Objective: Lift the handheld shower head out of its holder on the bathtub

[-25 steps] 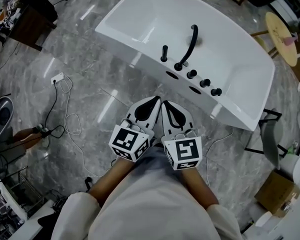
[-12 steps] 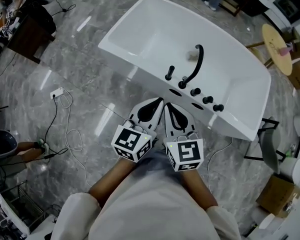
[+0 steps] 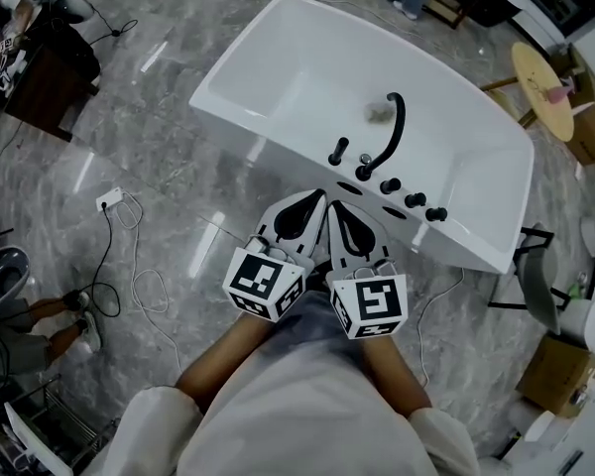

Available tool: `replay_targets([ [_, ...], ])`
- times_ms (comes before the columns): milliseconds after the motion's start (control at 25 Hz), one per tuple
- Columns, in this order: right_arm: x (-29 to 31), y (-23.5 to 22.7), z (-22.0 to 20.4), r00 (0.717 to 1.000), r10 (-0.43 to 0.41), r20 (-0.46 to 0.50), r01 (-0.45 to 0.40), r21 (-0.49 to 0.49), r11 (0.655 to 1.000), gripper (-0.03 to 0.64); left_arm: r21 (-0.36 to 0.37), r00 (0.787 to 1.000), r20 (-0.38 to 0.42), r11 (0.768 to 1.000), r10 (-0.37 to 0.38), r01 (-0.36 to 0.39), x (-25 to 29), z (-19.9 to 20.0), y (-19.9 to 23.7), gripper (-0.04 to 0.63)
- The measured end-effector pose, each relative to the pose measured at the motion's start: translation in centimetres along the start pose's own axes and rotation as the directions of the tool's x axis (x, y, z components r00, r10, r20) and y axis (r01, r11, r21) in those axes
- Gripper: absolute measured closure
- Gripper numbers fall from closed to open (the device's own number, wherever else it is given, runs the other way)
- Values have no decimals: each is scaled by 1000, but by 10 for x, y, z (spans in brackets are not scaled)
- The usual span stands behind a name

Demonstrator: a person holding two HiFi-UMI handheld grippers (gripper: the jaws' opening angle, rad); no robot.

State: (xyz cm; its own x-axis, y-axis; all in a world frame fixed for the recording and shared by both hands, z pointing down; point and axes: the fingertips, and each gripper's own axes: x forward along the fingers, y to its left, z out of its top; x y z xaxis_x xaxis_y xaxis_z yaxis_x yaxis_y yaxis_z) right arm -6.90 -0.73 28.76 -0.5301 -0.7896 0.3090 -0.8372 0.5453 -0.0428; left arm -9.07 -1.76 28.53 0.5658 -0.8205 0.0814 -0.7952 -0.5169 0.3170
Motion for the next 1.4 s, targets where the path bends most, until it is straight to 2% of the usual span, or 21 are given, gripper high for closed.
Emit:
replay_targets([
  [200,19,-10,11,1000,-14,11,14,1,1000,598,3,1000,-4,1000,-12,12,18,8,14,589],
  [520,30,-19,-2,1000,-12,-12,12,34,999,598,-10,999,-37,1000,-1,1,30,-5,22,589],
  [1400,109,-95,-31,994,22,-108,-13,84,996,598,-51,990,-130,997,51,-58,129,-40,69,589],
])
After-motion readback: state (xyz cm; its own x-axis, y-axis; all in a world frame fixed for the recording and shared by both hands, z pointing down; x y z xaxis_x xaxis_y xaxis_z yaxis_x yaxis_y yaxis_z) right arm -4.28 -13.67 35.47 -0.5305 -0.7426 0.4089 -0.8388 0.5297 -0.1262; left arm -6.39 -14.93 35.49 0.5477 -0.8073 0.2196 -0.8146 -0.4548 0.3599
